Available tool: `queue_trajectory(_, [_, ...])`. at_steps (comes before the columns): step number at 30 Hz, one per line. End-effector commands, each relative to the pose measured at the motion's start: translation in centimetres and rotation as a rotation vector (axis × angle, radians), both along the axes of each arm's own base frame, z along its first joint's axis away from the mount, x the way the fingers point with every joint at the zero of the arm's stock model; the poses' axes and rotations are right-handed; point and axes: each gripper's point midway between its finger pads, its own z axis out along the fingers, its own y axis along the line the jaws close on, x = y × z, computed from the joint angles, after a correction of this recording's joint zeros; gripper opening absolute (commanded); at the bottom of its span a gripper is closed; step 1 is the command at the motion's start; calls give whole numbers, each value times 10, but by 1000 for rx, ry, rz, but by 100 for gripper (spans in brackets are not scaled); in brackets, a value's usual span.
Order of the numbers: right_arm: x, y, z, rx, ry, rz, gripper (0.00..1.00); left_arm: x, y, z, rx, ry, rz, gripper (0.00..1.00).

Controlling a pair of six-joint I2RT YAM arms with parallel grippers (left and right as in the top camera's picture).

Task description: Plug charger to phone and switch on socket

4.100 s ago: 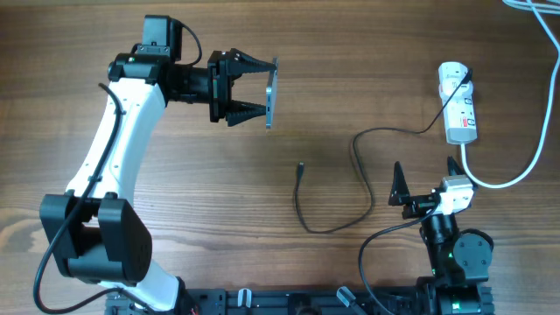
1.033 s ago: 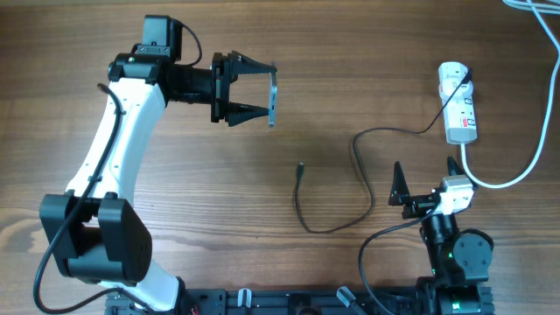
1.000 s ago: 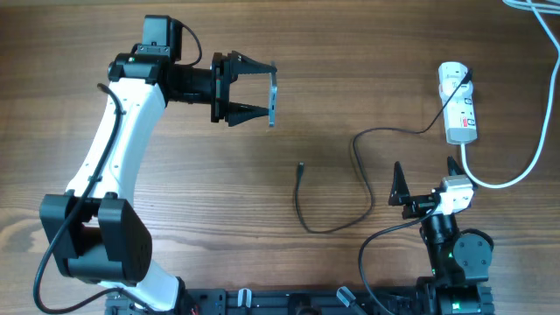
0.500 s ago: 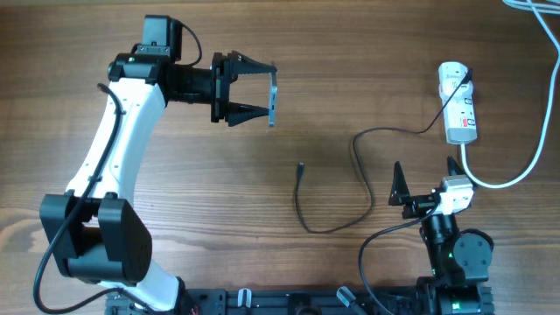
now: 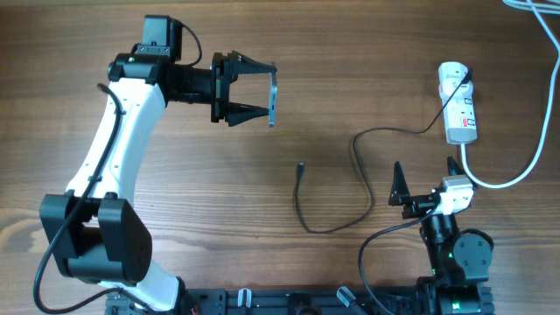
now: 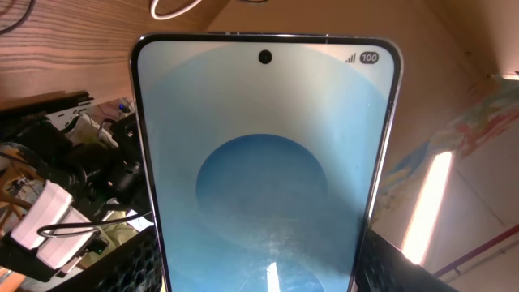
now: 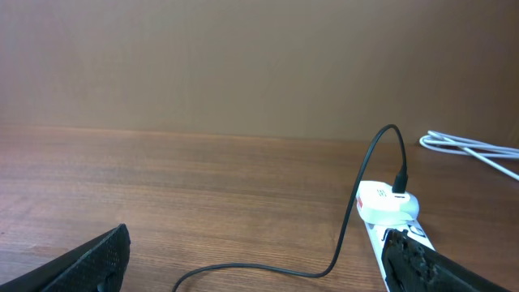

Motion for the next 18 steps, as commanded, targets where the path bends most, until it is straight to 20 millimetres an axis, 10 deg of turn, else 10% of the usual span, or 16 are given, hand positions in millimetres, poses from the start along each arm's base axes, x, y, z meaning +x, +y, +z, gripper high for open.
queue_trajectory(1, [0, -4, 2, -12, -9, -21, 100, -3, 3, 21, -27, -53, -1, 68])
queue_trajectory(18, [0, -4, 2, -12, -9, -22, 100, -1, 3, 18, -9, -55, 7, 68])
